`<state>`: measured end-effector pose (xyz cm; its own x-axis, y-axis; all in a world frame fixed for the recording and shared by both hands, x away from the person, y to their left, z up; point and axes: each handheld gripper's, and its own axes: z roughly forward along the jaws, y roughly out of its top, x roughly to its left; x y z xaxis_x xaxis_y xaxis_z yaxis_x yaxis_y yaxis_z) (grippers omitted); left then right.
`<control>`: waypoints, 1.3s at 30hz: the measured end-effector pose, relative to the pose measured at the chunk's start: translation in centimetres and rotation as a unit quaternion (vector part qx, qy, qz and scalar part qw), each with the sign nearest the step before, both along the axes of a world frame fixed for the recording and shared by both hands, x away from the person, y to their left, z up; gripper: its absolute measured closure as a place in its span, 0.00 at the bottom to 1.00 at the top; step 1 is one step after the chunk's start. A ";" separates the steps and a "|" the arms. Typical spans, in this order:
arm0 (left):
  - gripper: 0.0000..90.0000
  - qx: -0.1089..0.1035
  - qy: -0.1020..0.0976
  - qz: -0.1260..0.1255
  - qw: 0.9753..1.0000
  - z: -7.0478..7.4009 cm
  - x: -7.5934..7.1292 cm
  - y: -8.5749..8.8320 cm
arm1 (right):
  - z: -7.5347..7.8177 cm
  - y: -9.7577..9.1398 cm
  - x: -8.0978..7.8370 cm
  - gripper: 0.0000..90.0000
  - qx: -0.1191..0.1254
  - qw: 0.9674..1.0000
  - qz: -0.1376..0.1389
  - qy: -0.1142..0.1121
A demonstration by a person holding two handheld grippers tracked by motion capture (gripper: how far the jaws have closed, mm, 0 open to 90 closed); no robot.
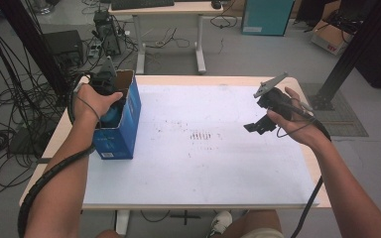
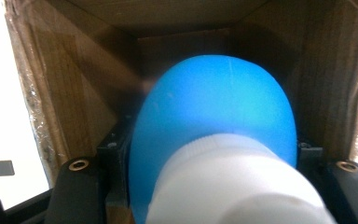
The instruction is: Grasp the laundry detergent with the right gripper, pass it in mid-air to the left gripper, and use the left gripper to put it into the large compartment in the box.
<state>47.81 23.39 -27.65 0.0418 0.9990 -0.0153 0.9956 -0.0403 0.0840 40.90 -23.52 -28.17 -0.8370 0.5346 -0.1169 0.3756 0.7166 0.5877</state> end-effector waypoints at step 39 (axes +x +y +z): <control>0.40 -0.001 -0.002 -0.002 1.000 0.0 -0.1 0.0 | -0.1 0.1 -0.1 0.00 0.002 1.000 -0.002 0.002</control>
